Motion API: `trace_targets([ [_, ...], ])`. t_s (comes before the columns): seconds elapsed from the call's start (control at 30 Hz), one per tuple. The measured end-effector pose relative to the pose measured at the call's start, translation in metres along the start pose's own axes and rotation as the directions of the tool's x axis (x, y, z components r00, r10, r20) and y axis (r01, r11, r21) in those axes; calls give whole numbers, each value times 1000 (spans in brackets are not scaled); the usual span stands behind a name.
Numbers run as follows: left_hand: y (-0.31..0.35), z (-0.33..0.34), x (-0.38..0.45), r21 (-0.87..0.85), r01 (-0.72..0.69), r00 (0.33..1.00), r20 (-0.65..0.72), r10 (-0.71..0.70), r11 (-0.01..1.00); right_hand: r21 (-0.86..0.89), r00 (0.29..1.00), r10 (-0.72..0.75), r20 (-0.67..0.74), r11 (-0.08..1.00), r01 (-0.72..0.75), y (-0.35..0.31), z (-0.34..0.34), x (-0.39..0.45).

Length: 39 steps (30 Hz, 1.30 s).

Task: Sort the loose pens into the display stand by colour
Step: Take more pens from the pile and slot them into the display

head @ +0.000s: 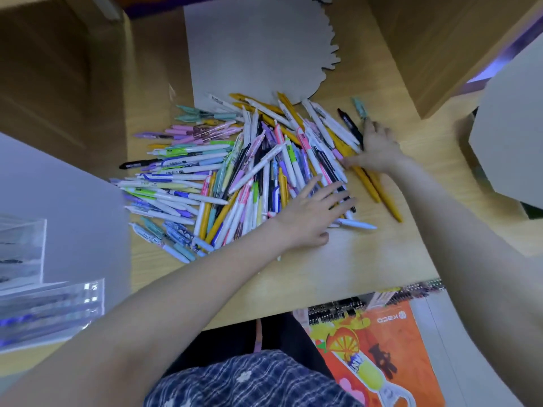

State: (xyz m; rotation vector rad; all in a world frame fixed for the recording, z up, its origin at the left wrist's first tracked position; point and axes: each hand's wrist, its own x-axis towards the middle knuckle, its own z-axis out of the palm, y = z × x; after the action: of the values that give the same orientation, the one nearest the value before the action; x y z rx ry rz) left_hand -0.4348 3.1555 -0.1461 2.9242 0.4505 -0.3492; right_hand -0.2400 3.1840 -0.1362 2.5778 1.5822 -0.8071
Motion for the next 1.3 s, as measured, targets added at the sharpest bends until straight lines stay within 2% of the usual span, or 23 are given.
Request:
trace_targets([
  [0.07,0,-1,9,31,-7,1000,-11,7,999,-114,1000,-17,-14,993,15,-10,-5,8],
  [0.13,0,-2,13,46,-35,999,-37,37,998,-132,1000,-16,-6,991,15,-18,-4,10],
  [0.27,-5,-2,19,38,-61,995,-78,63,997,79,1000,10,23,997,-12,-31,2,11],
  [0.33,-5,-4,23,73,-58,997,-51,62,996,264,1000,0,14,965,-4,-24,-1,10],
  [0.43,-2,-3,32,110,-40,997,-59,47,993,662,996,81,-32,748,-40,-3,-13,5],
  [0.5,0,0,35,143,-67,988,-126,86,987,736,990,123,-63,676,-37,15,-27,-6],
  [0.57,0,2,39,221,-88,984,-129,119,971,683,990,109,-85,730,-21,34,-40,-22],
  [0.63,-2,-1,40,256,-109,968,-193,161,961,579,993,99,-58,814,-47,50,-42,-41],
  [0.77,-9,-4,32,277,-211,934,-226,277,937,359,994,106,-14,929,-94,61,-3,-71],
  [0.87,-10,-15,27,191,-276,906,-276,321,942,185,992,115,-45,977,-104,56,28,-78],
  [0.93,-9,-27,24,48,-315,893,-324,313,948,178,982,178,-62,970,-165,53,35,-83],
  [1.03,-7,-48,13,-211,-279,883,-439,165,937,302,966,255,-52,926,-228,50,31,-96],
  [1.1,-7,-63,3,-401,-197,865,-501,-34,895,540,966,257,-18,816,-207,42,23,-105],
  [1.17,-6,-80,-11,-595,-154,809,-534,-245,789,809,973,226,57,560,-178,26,13,-114],
  [1.2,-8,-88,-19,-690,-136,781,-516,-351,711,889,977,200,77,429,-158,17,8,-117],
  [1.23,-12,-95,-28,-771,-111,753,-477,-454,628,930,982,175,70,345,-128,7,3,-119],
  [1.3,-21,-105,-50,-892,-69,681,-369,-632,446,946,992,122,17,319,-55,-16,-7,-122],
])
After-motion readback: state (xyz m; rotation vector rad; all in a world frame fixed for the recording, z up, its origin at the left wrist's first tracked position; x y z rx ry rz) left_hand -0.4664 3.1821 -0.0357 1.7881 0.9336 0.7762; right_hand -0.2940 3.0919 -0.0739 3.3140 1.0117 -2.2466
